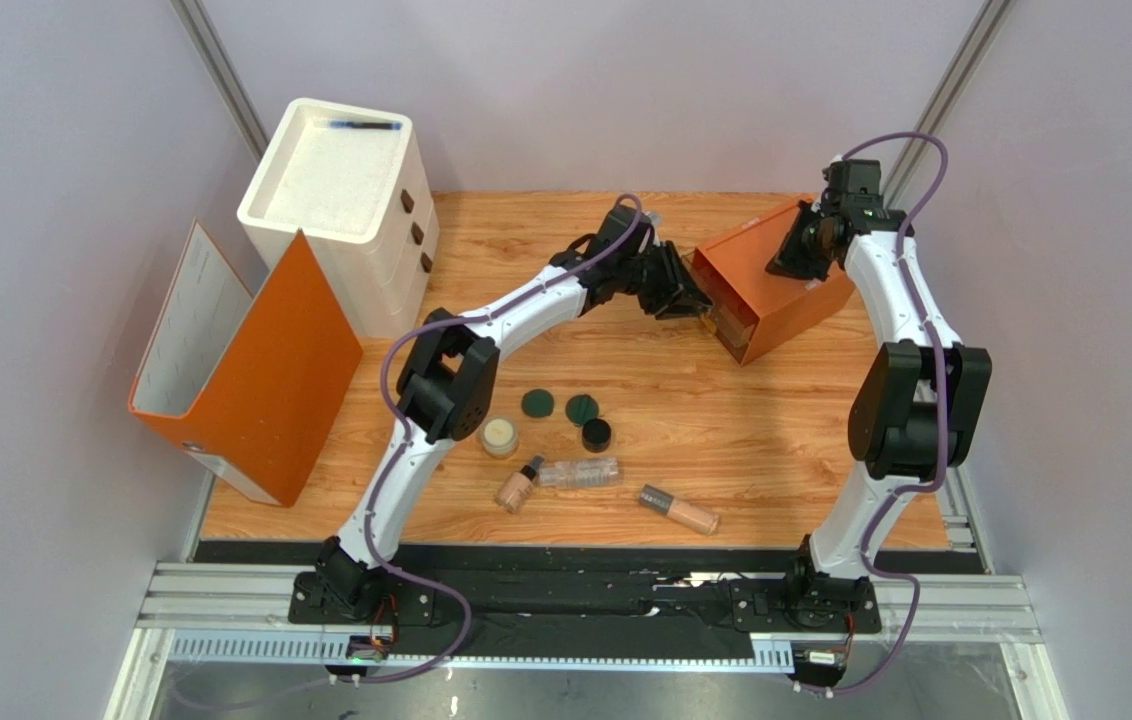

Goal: Organize the makeup

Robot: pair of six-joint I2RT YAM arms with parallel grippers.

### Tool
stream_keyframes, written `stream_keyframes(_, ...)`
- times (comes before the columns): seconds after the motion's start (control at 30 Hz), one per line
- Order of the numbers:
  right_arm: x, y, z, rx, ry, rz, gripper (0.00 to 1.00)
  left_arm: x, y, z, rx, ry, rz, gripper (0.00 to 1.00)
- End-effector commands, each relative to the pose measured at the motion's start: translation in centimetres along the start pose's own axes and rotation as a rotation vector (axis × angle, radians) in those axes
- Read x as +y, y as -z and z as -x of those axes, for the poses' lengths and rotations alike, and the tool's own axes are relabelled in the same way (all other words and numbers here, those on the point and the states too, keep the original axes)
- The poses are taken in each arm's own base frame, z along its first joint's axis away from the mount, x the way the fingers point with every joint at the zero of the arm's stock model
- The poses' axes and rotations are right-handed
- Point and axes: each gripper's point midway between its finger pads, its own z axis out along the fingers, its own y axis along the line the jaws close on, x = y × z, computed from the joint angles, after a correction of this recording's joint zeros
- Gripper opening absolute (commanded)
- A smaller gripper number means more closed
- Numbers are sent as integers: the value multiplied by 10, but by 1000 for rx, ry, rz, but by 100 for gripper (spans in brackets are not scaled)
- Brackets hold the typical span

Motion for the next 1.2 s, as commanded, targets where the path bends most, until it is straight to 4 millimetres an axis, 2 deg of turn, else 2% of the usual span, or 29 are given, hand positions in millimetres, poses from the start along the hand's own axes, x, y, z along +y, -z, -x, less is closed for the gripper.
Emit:
stream_keyframes(0.0,-55,-22,-66,247,-30,-182,0,86,17,-19,46,68,262,38)
stream_keyframes(0.07,-55,-22,-66,246,-30,-181,0,100,31,-22,45,78,304,38)
stream_keyframes(0.1,-55,-22,-66,246,-32,-181,0,94,41,-20,30,59,303,38)
stream_keyframes(0.13,-55,-22,-66,246,-30,-181,0,109,47,-25,25,65,346,38)
stream_keyframes(0.2,-55,-23,-67,249,-34,-181,0,116,65,-31,9,52,389,38)
stream_keyframes(0.23,-55,-24,-69,257,-36,-181,0,120,73,-27,-28,44,425,39)
stream_keyframes(0.3,-57,-25,-71,263,-36,-183,0,119,89,-26,-58,20,443,40)
stream_keyframes(0.37,-57,-28,-73,268,-38,-182,0,119,95,-21,-91,-3,456,40)
stream_keyframes(0.47,-59,-29,-77,276,-35,-181,0,104,93,-14,-91,-58,405,46)
stream_keyframes(0.57,-60,-30,-80,285,-31,-185,0,90,91,-8,-84,-115,369,59)
stream_keyframes(0.6,-61,-30,-80,283,-28,-185,0,83,93,-6,-90,-135,356,67)
stream_keyframes(0.67,-61,-30,-80,283,-27,-187,0,79,100,-3,-103,-193,357,74)
stream_keyframes(0.73,-61,-31,-82,289,-29,-186,0,70,117,0,-142,-243,358,79)
stream_keyframes(0.77,-62,-32,-83,293,-28,-185,0,55,131,2,-168,-294,341,80)
stream_keyframes(0.8,-64,-33,-86,307,-34,-196,0,63,138,-1,-172,-311,366,82)
stream_keyframes(0.83,-65,-34,-88,316,-37,-201,0,62,145,-3,-176,-334,370,82)
stream_keyframes(0.87,-66,-35,-89,322,-36,-203,0,52,159,-2,-197,-381,359,82)
stream_keyframes(0.9,-67,-36,-91,332,-41,-209,0,64,165,-12,-180,-388,383,82)
stream_keyframes(0.97,-69,-39,-98,365,-48,-216,0,72,177,-19,-168,-432,411,82)
stream_keyframes(1.07,-69,-42,-104,385,-58,-210,0,97,199,-45,-109,-469,469,82)
stream_keyframes(1.17,-69,-43,-107,396,-65,-210,0,122,208,-67,-43,-492,531,81)
